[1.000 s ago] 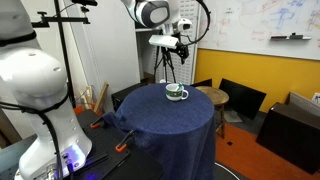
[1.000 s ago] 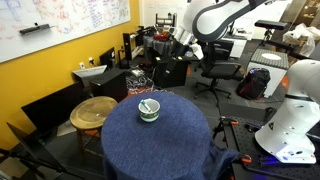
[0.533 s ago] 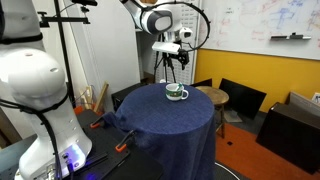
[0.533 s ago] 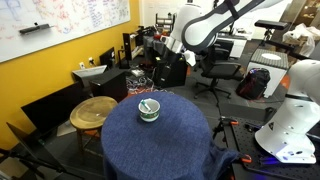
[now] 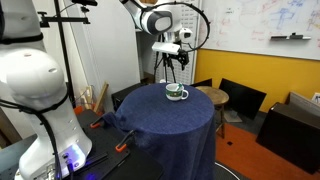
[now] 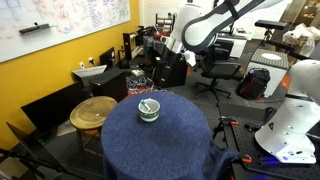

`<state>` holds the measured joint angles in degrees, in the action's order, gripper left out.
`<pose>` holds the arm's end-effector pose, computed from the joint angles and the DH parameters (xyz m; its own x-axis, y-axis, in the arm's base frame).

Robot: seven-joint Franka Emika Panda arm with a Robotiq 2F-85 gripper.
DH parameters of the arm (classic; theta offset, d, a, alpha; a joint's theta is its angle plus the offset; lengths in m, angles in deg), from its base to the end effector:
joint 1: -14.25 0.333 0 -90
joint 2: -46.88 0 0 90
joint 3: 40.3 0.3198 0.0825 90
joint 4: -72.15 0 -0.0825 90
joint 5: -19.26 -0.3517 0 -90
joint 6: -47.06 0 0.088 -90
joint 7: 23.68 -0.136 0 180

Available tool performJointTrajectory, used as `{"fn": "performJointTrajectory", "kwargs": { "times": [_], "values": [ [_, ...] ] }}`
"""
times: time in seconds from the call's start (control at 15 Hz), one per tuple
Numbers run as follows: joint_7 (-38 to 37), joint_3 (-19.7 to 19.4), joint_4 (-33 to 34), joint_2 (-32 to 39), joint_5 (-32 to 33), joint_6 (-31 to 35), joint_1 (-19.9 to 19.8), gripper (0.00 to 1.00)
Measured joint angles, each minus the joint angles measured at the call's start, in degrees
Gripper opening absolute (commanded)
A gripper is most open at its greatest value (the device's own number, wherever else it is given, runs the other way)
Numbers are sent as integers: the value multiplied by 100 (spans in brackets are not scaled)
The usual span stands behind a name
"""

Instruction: Place the marker in the mug on the table

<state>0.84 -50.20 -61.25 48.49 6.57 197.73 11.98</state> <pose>0.5076 -0.1116 0.3528 0.9548 0.0315 0.2956 0.0425 -0.9986 -0.0307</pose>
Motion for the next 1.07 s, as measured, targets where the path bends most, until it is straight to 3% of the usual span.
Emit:
{"fn": "performJointTrajectory", "kwargs": {
  "times": [0.27, 0.67, 0.87, 1.07],
  "values": [
    [0, 177, 1, 281, -174, 194, -83, 100],
    [-121, 583, 38, 963, -467, 1163, -240, 100],
    [-246, 609, 128, 1278, -466, 1503, -197, 100],
    [-265, 609, 294, 1539, -464, 1573, -165, 90]
  ]
}}
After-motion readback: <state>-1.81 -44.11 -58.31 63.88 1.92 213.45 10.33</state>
